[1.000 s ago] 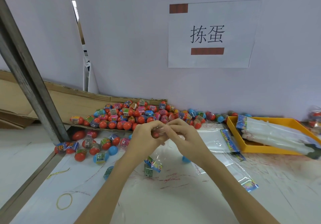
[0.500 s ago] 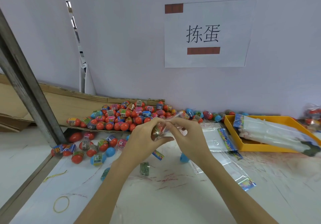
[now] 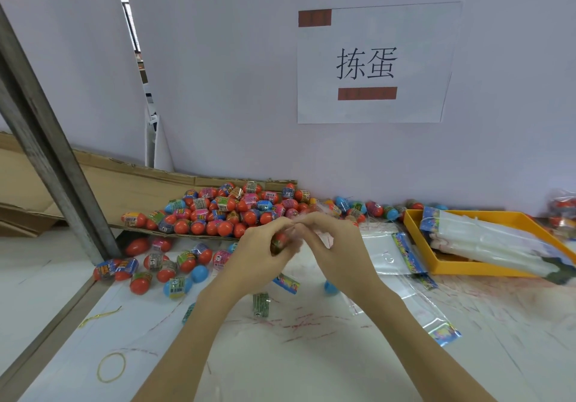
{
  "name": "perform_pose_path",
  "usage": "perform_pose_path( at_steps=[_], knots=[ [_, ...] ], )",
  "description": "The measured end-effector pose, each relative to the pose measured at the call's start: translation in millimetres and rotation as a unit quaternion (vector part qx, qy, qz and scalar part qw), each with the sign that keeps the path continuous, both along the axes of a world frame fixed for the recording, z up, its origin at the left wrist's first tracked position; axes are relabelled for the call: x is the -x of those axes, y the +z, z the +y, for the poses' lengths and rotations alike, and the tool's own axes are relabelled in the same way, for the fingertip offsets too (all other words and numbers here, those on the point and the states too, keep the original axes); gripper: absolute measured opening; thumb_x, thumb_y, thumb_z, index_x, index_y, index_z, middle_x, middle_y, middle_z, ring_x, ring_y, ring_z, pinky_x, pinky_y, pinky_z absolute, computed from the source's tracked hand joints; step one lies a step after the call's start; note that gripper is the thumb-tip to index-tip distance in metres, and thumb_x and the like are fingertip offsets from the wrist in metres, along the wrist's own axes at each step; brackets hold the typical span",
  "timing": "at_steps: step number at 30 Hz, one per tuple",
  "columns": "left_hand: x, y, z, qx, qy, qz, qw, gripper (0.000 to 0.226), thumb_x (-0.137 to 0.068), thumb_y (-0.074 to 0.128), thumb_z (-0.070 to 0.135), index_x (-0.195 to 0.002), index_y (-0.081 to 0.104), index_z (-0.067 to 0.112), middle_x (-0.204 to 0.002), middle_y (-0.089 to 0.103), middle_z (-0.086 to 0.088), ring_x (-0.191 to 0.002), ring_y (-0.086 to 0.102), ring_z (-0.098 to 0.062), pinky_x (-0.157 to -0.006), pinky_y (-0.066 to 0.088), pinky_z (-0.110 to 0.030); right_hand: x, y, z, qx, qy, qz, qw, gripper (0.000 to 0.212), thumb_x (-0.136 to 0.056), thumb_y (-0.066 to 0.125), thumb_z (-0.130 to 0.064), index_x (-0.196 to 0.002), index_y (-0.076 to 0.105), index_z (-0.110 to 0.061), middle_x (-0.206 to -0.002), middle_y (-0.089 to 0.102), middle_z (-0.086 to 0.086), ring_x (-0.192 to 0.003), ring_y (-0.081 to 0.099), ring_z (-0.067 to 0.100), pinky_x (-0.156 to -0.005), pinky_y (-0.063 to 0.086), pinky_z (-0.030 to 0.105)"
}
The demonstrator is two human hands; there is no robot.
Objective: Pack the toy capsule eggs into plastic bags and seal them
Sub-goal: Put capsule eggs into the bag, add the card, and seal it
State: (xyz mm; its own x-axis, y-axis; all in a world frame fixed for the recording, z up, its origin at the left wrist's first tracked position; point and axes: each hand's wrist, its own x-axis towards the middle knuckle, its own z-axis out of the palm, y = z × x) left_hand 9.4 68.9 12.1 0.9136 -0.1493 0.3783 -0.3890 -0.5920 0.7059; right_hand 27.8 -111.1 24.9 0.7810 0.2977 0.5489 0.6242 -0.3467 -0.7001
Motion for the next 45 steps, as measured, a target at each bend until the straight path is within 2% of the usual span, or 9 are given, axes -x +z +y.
perform_pose_path(
  at_steps=[3,6,10,14,17,28,33,38,45],
  knots=[
    [-3.9,1.7,8.7,0.018,0.09,-0.028,0.995,0.015,-0.094,0.078,0.034,-0.108,0.073,0.032,-0.085,0.071,0.02,-0.079,0.066,-0.002,-0.072,0.052,-0.019,-1.1,3.7,-2.6,-0.051,-0.049,-0.053,0.996,0.015,-0.101,0.066,-0.016,-0.11,0.077,-0.022,-0.097,0.075,-0.02,-0.093,0.07,0.004,-0.086,0.054,0.027],
    [-4.7,5.2,18.4,0.12,0.196,-0.065,0.971,0.017,-0.085,0.083,0.037,-0.098,0.074,0.03,-0.083,0.075,0.014,-0.076,0.07,-0.004,-0.077,0.06,-0.027,-4.8,2.3,-6.5,-0.097,-0.082,-0.054,0.99,0.016,-0.102,0.064,-0.009,-0.111,0.073,-0.018,-0.097,0.076,-0.016,-0.093,0.069,0.001,-0.077,0.048,0.009],
    [-3.8,9.2,25.5,0.315,0.212,-0.037,0.924,0.026,-0.084,0.088,0.031,-0.103,0.074,0.023,-0.087,0.08,0.0,-0.071,0.078,-0.025,-0.076,0.064,-0.046,-9.9,-12.3,-5.8,0.037,-0.037,-0.014,0.999,0.023,-0.104,0.058,-0.01,-0.12,0.072,-0.019,-0.12,0.07,-0.01,-0.111,0.062,0.002,-0.097,0.051,0.024],
    [-4.8,11.3,24.1,0.392,0.209,0.025,0.896,0.029,-0.083,0.087,0.034,-0.106,0.076,0.018,-0.092,0.08,-0.005,-0.072,0.078,-0.022,-0.063,0.064,-0.03,-13.2,-37.0,-0.7,0.25,0.005,0.0,0.968,0.041,-0.109,0.045,-0.012,-0.145,0.056,-0.027,-0.168,0.029,-0.005,-0.153,0.026,0.016,-0.125,0.026,0.036],
    [-5.8,10.7,22.1,0.384,0.205,0.039,0.899,0.028,-0.083,0.089,0.029,-0.105,0.079,0.017,-0.096,0.08,-0.003,-0.071,0.077,-0.015,-0.056,0.056,-0.017,-15.7,-42.8,0.2,0.287,0.01,0.015,0.958,0.05,-0.108,0.042,-0.005,-0.15,0.049,-0.031,-0.172,0.017,-0.005,-0.156,0.018,0.019,-0.125,0.024,0.04],
    [-3.0,3.3,11.6,0.249,0.144,0.063,0.956,0.043,-0.075,0.095,0.032,-0.111,0.07,0.032,-0.089,0.078,0.003,-0.07,0.076,-0.02,-0.061,0.064,-0.035,-18.2,-40.9,-1.0,0.246,-0.065,-0.007,0.967,0.034,-0.107,0.05,-0.017,-0.139,0.057,-0.025,-0.137,0.046,0.002,-0.126,0.039,0.02,-0.106,0.041,0.032],
    [-4.6,6.2,9.3,0.305,0.088,0.135,0.939,0.043,-0.081,0.089,0.036,-0.118,0.068,0.033,-0.102,0.08,-0.001,-0.077,0.075,-0.018,-0.067,0.061,-0.029,-19.7,-37.2,-1.1,0.272,-0.059,-0.039,0.96,0.028,-0.109,0.048,-0.016,-0.13,0.065,-0.016,-0.144,0.054,-0.001,-0.131,0.043,0.023,-0.112,0.037,0.033],
    [-5.1,8.9,14.8,0.406,0.013,0.2,0.891,0.049,-0.091,0.075,0.0,-0.134,0.062,0.02,-0.115,0.078,-0.009,-0.097,0.077,-0.024,-0.074,0.061,-0.027,-20.2,-38.1,-2.1,0.274,-0.072,-0.015,0.959,0.033,-0.101,0.053,-0.006,-0.132,0.06,-0.015,-0.137,0.054,0.001,-0.121,0.04,0.024,-0.104,0.038,0.03],
    [-4.2,3.2,15.7,0.246,0.047,0.155,0.956,0.036,-0.086,0.086,0.018,-0.117,0.07,0.022,-0.111,0.079,0.005,-0.1,0.077,-0.02,-0.085,0.064,-0.038,-20.7,-29.8,-4.4,0.11,-0.112,0.017,0.987,0.039,-0.099,0.065,-0.015,-0.136,0.056,-0.017,-0.125,0.053,0.002,-0.109,0.053,0.019,-0.096,0.047,0.031]
  ],
)
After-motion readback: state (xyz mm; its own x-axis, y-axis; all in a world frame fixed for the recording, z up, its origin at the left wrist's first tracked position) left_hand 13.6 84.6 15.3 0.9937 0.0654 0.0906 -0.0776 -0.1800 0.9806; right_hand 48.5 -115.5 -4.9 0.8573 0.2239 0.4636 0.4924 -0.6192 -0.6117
